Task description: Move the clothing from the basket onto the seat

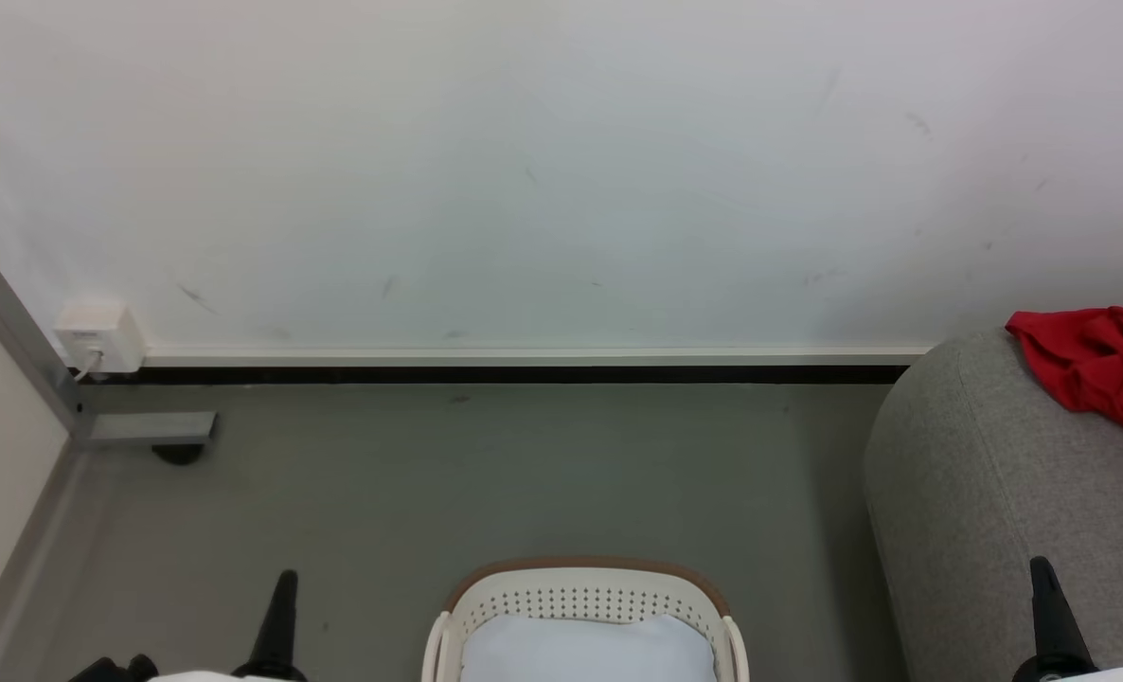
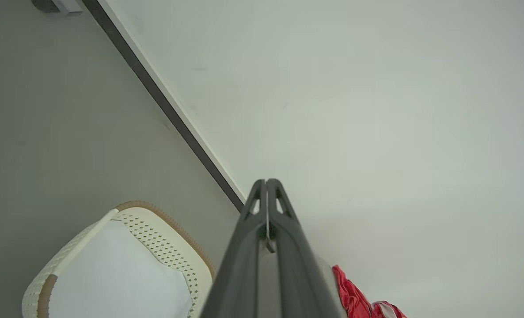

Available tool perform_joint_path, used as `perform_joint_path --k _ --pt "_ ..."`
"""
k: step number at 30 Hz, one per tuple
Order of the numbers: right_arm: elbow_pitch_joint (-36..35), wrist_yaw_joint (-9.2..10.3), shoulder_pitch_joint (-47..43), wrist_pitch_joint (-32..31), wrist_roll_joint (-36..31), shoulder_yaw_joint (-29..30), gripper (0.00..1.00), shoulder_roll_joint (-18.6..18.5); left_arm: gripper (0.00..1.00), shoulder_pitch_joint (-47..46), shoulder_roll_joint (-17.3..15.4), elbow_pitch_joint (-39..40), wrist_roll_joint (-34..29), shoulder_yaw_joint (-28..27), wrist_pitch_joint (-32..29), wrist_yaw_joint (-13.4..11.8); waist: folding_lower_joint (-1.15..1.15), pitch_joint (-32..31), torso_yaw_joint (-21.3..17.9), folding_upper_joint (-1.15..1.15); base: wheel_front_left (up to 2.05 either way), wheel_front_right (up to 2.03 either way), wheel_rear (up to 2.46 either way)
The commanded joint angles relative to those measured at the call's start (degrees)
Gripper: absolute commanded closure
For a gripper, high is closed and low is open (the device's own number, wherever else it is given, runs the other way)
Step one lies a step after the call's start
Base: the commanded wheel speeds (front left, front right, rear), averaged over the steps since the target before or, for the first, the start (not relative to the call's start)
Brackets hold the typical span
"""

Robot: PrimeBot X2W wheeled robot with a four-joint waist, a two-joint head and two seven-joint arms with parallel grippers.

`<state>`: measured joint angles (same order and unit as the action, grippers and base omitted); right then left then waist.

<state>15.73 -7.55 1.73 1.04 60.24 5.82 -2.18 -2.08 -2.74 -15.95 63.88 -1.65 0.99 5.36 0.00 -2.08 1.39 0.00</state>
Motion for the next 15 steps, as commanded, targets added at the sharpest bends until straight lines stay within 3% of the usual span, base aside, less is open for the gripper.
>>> perform_joint_path --k 1,15 --pt "-0.7 0.06 1.3 -0.4 1.6 0.2 1.00 -0.7 1.00 -1.2 -0.2 0.7 1.8 -0.5 -0.4 0.4 0.00 0.0 0.0 0.00 0.00 0.00 0.00" --pt "-1.0 0.07 2.3 -2.5 10.4 0.4 1.00 -0.8 1.00 -2.1 -0.2 1.1 9.3 -1.8 -2.5 0.9 0.00 0.6 -0.3 0.00 0.00 0.00 0.00"
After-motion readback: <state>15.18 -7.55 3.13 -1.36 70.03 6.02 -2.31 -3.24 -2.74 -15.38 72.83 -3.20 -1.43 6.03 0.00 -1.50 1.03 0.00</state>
